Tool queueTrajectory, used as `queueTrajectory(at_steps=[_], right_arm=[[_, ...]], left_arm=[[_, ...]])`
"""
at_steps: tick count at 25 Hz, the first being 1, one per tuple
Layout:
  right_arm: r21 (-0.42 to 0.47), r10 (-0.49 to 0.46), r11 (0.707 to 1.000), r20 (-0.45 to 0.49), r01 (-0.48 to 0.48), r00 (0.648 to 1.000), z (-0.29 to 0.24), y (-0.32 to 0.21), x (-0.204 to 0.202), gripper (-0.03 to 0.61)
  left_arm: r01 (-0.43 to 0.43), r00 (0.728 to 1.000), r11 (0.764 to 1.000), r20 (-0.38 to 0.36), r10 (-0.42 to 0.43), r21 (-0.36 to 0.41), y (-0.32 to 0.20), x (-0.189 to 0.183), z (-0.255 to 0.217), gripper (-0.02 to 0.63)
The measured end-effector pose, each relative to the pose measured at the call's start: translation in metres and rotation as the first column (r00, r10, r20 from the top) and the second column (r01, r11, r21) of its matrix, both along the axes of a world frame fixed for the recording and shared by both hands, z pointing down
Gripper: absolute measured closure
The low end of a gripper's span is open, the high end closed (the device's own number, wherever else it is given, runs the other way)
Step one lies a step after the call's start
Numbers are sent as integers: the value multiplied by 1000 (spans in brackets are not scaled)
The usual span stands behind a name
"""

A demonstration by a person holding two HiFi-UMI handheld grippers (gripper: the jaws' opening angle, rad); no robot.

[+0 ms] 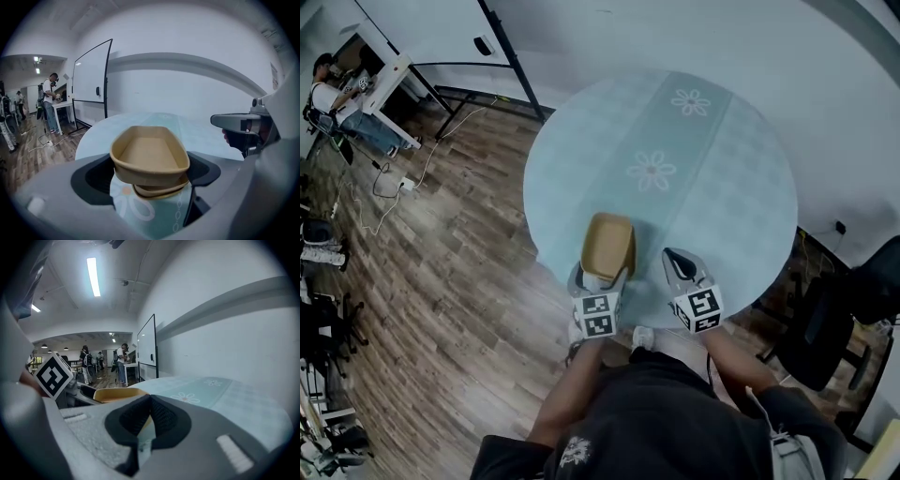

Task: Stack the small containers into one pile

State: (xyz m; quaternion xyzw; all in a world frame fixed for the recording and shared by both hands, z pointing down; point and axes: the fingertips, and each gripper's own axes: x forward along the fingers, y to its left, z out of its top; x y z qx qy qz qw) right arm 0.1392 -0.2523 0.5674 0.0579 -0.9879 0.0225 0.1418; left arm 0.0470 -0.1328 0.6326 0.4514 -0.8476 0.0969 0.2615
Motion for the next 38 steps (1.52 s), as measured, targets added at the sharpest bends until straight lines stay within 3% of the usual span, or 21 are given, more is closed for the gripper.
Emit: queueTrajectory(at_steps=[16,28,38], right_arm=[[10,-38,999,-19,38,999,11,-19,4,577],[-10,-74,997,-24,74,997,17,-12,1,577],[-31,-98,995,-17,97,995,20,19,-1,577]], left_arm=[[145,988,989,62,-143,-24,-15,14,16,130],[147,987,989,-57,-148,-27,-11,26,38,95],[126,992,992,15,-126,13,25,31,21,100]])
